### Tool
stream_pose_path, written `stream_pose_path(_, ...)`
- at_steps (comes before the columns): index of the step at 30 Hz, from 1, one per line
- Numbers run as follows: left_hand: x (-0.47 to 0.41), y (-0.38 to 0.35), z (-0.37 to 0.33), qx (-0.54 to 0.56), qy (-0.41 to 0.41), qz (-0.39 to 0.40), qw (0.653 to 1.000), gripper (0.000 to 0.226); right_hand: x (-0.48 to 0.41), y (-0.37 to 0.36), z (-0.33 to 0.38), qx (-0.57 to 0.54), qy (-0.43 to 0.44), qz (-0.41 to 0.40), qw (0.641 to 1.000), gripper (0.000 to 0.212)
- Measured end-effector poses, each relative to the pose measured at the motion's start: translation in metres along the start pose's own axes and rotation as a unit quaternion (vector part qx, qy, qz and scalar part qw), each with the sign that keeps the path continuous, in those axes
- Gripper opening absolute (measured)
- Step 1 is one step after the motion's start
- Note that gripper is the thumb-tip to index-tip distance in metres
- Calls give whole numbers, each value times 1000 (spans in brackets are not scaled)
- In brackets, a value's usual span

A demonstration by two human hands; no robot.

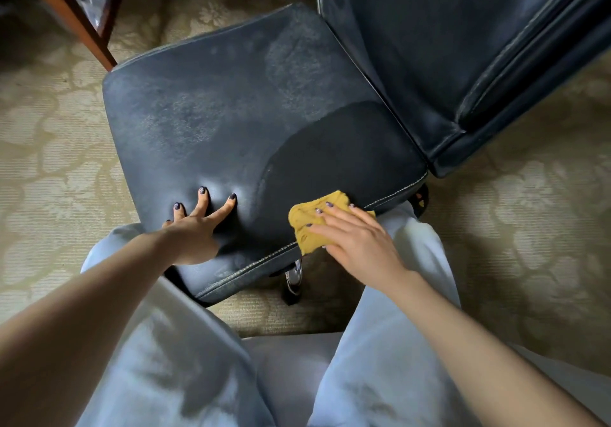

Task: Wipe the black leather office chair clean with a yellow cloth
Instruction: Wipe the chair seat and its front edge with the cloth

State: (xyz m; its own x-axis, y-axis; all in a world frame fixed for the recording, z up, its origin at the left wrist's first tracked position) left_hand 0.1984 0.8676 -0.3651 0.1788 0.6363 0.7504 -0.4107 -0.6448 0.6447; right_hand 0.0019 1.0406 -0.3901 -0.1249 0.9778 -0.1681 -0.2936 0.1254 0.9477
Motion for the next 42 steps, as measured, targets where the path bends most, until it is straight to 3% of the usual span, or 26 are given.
stream_pose_path(7,-1,0,0,-8,-4,-5,1000,89,5,25,-57,-38,-172,-7,984,35)
stream_pose_path(11,-3,0,1,-1,-8,0,1000,89,3,40,-84,-43,-302,-12,952,38)
stream_pose_path(15,-5,-1,2,9,-11,3,1000,90,-9,50,-99,-35,-367,-27,929,37)
stream_pose_path(21,-5,-3,3,18,-12,1,1000,89,-39,41,-112,-60,-488,-81,867,36)
stream_pose_path(27,-8,-5,2,31,-12,3,999,91,-67,37,-119,-57,-493,-67,866,36)
stream_pose_path(34,-7,-4,3,28,-12,8,1000,92,-111,30,-111,-42,-441,-41,896,34)
stream_pose_path(42,-9,-4,5,27,-18,3,999,91,-177,-10,-50,-66,-234,45,969,30)
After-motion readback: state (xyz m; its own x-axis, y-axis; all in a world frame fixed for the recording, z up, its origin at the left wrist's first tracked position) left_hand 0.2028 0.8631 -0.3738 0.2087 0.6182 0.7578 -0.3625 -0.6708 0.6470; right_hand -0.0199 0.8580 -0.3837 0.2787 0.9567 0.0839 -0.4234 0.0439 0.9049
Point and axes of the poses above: each hand's wrist, its own x-axis away from the middle knuckle, its own y-axis out of the back of the hand, z = x × y, the point moved 3 cm from there along -x, towards the middle knuckle, and after that the axes turned 12 degrees about y, right-handed, at the moved point
